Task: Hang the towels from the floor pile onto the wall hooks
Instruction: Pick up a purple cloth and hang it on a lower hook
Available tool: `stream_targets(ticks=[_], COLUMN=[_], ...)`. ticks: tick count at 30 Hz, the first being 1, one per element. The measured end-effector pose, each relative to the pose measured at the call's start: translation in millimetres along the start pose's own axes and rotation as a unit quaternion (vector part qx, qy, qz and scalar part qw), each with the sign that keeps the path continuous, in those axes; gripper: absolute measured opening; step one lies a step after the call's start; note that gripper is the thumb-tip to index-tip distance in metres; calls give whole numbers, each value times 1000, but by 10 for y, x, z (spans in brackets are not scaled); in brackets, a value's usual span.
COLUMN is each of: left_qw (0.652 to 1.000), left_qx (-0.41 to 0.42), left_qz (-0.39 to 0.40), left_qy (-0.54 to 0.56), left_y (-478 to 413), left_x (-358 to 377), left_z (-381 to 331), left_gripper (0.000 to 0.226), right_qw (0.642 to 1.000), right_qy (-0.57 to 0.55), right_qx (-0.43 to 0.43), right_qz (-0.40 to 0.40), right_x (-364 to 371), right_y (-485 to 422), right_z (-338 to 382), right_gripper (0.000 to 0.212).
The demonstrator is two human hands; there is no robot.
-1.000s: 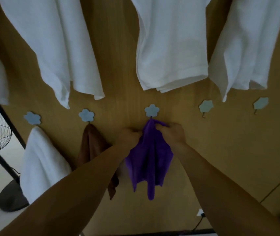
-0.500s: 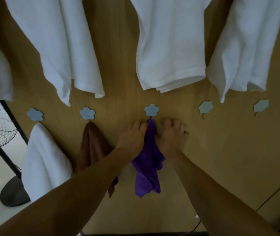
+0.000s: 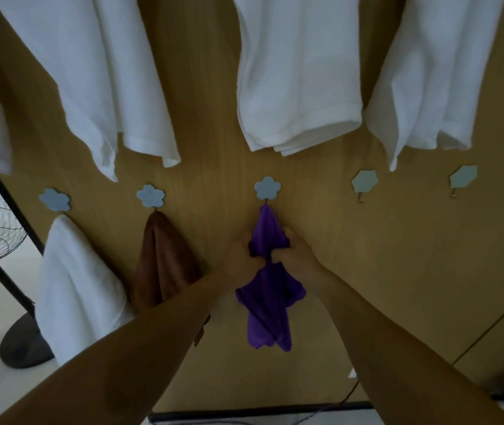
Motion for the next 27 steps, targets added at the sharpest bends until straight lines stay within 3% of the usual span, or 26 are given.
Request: stream_targets(ticks=[4,9,11,15,18,20,21,23,27], left_qw=[996,997,993,963,953,939,939,932,905], left_qx=[-48,-48,-48,-111,-55,-11,-47,-42,9], left_qz=[29,42,82,159,180,201,237,278,340], left_qy=[66,-46,-72,-185,-235,-279,-246,-229,-256], left_y=[27,148,223,385,380,432,452,512,755], left_x=[35,170,262,369,472,480,499,532,574], left_z=[236,660,874,1317,1378,1344,1401,1417,1370], left_gripper=[43,53,58,23,35,8,18,45,60], right_qw=[998,995,992,952,933,920,916,913,903], right_qy=[13,62,104,282,284,304,310,303,299], right_qx=[6,44,43,122,222,245,252,266,286], right_qz=[65,70,56,15,-15,-24,-34,-65,-117], right_x=[-8,6,-28,-180,-249,-250,-238,-183,18], right_y=[127,234,258,371,597,757,847,1049,1569], right_z=[-137,-559,-705,-1073,-1285,-1327,-1311,-1248,-1111], right_gripper=[55,71,76,51,60,64,64,63,55])
Point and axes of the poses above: each hand's wrist, its own y-axis away from the middle knuckle, its own x-axis out of the palm, z = x × y, the point moved 6 cm from there along -y, towards the middle knuckle, and after that the axes turned 3 degrees about -x, right-handed, at the moved point
